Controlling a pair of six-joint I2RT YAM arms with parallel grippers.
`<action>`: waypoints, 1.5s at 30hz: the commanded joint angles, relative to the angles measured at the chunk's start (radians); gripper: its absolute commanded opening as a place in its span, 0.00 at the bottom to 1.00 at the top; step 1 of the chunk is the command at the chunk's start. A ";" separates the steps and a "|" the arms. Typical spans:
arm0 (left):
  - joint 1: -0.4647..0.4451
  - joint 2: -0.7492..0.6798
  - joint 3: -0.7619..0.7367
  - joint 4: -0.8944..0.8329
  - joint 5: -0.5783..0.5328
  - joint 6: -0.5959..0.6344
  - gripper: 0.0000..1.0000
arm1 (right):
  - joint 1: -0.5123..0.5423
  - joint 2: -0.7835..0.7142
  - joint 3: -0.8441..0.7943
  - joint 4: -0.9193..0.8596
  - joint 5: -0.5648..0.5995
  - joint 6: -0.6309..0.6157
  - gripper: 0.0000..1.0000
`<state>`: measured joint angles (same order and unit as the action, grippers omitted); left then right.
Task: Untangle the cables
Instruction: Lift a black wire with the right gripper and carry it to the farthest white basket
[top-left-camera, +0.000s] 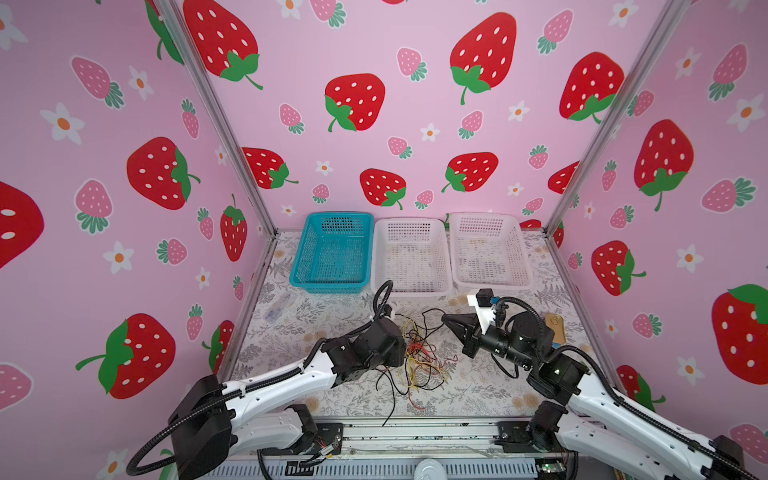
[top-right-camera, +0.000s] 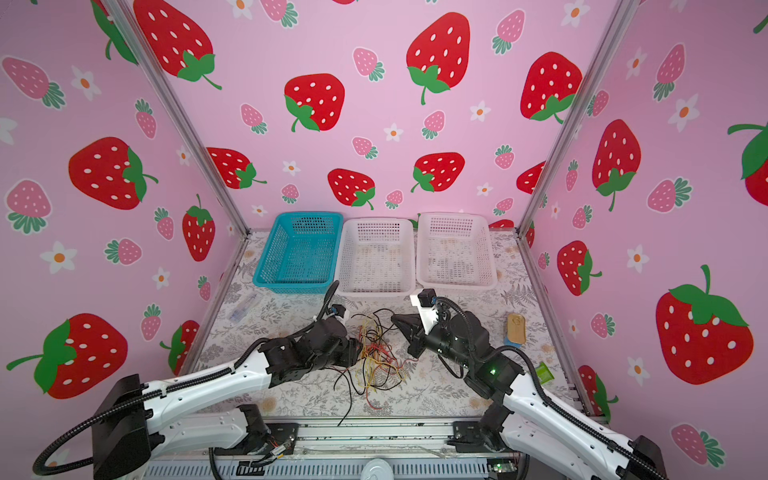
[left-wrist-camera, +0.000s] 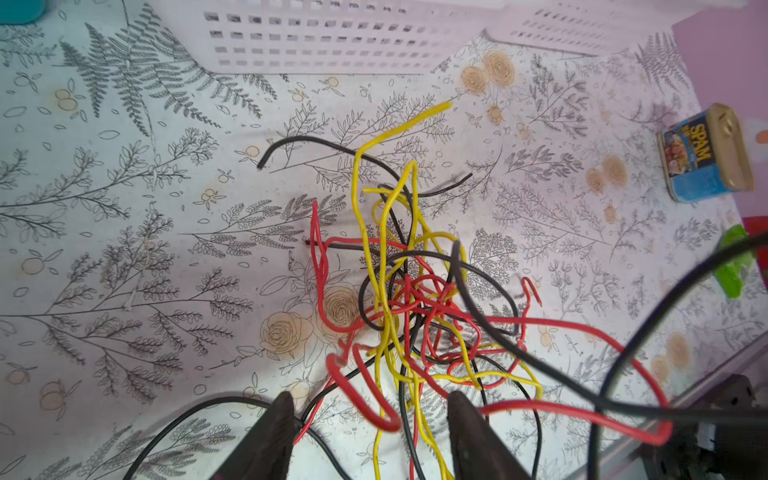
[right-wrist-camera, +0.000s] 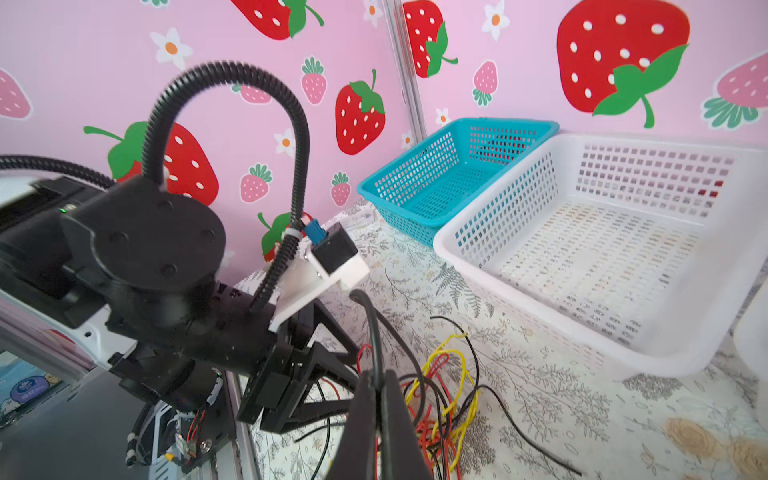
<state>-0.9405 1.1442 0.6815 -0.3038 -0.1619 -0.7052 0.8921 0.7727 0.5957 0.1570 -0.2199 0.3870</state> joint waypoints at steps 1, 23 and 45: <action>0.002 -0.026 -0.049 0.065 0.062 -0.010 0.65 | -0.004 0.016 0.102 -0.022 -0.019 -0.018 0.00; 0.000 0.202 -0.135 0.461 0.264 -0.117 0.66 | -0.003 0.209 0.660 -0.272 -0.033 -0.073 0.00; 0.009 0.266 -0.158 0.450 0.212 -0.120 0.35 | -0.003 0.433 1.416 -0.661 0.330 -0.186 0.00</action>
<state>-0.9375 1.4055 0.5312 0.1669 0.0803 -0.8265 0.8921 1.1809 1.9491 -0.4164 -0.0181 0.2340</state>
